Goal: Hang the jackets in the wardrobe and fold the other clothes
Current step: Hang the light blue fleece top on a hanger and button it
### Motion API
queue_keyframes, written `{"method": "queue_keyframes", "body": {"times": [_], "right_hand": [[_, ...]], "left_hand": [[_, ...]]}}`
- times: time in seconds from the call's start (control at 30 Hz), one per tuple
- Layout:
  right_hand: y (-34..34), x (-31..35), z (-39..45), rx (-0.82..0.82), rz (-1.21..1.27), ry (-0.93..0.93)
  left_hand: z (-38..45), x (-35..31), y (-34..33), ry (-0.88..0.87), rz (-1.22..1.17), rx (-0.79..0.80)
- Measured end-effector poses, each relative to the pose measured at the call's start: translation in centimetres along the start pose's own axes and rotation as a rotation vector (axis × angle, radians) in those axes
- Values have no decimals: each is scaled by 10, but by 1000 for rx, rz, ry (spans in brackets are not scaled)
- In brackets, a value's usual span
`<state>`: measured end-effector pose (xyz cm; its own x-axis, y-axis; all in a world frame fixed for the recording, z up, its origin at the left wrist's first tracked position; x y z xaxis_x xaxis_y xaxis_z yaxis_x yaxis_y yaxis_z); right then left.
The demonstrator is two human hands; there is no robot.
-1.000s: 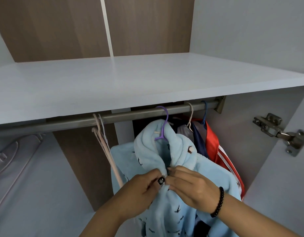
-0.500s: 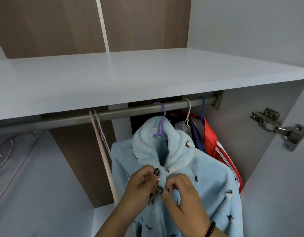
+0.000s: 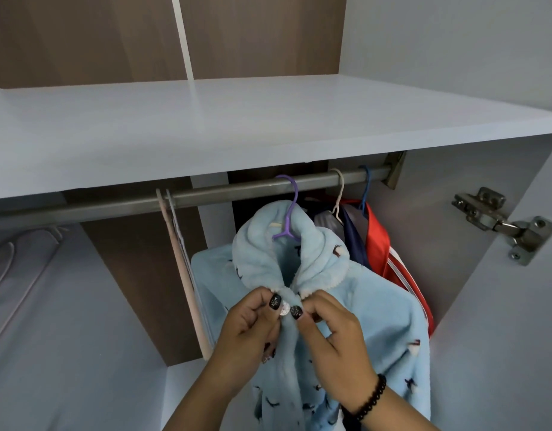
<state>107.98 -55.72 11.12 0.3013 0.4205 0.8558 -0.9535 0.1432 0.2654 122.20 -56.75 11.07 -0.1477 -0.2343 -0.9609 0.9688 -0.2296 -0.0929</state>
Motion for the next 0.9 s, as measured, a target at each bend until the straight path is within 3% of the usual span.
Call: {"method": "queue_keyframes", "body": {"times": [0.13, 0.3, 0.57, 0.77, 0.9], "right_hand": [[-3, 1, -1, 12, 403, -290], [-6, 3, 4, 89, 655, -564], [27, 4, 22, 480, 347, -620], [24, 9, 24, 320, 341, -552], [14, 7, 17, 294, 434, -633]], "left_hand": [[-3, -1, 0, -76, 41, -6], [-3, -5, 5, -172, 206, 12], [-4, 3, 7, -164, 253, 44], [-4, 4, 9, -176, 243, 57], [-4, 5, 11, -169, 199, 69]]}}
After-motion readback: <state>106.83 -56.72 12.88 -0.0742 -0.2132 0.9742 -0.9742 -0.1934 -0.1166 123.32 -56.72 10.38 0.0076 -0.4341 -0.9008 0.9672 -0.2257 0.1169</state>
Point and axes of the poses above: each hand's wrist, its own z-axis towards the middle knuckle, its own y-axis out of the back of the hand, x = y × z, the point moved 1 cm from there along z, towards the middle knuckle, and after that the axes turned 5 degrees about -y, right-handed, at the moved point
